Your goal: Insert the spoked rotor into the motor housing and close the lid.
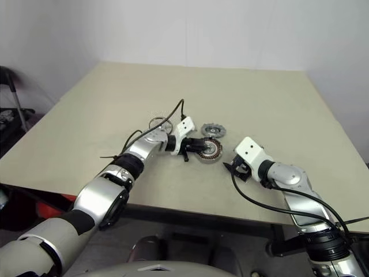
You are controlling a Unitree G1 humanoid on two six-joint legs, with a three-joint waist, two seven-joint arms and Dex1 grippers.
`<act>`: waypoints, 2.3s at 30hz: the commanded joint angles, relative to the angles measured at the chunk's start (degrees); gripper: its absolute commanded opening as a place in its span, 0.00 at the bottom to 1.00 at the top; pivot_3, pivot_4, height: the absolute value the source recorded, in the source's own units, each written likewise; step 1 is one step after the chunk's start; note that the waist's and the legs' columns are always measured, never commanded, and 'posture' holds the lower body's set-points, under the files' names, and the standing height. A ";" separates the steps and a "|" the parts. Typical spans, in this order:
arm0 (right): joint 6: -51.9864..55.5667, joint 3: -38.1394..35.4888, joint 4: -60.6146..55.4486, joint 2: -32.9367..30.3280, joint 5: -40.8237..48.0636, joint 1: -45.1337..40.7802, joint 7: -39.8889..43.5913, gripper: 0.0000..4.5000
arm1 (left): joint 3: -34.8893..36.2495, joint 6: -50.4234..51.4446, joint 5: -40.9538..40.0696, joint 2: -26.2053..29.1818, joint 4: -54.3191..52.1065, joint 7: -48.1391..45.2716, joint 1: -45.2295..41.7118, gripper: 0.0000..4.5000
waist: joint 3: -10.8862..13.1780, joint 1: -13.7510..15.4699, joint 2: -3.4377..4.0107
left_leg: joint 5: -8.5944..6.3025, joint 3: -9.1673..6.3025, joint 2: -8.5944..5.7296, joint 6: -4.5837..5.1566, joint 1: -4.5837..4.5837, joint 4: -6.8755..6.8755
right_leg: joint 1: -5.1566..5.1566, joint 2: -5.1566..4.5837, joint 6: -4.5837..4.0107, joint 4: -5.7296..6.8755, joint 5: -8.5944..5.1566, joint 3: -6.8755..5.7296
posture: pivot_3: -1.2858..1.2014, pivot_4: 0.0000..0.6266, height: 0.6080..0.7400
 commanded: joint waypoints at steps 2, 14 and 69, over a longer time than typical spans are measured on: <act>-0.84 -0.70 -2.39 0.06 0.21 0.16 -0.68 0.94 | 0.35 -1.19 0.40 -0.95 -1.08 -0.86 -1.68 0.16 | 0.00 0.01 0.00 | 0.00 0.00 0.00 0.00 0.01 0.00 | 0.00 0.00 0.00 0.00 0.00 0.00 | 0.52 0.00 1.00; -0.28 -2.27 -4.19 -0.43 0.87 2.07 -0.85 0.94 | 0.70 -1.81 1.79 -1.96 0.01 0.16 -2.28 0.16 | 0.02 0.05 0.01 | 0.00 0.00 0.00 0.00 0.01 0.00 | 0.01 0.00 0.00 -0.01 0.00 0.00 | 0.52 0.00 1.00; -1.33 -0.42 -1.06 0.53 -0.21 -2.32 -1.80 0.94 | 5.67 -2.65 0.05 0.98 -0.60 3.39 -3.42 0.67 | 0.19 -0.08 0.08 | 0.00 0.00 0.00 0.00 0.01 -0.02 | 0.00 -0.01 0.01 -0.03 0.00 -0.01 | 0.52 0.00 1.00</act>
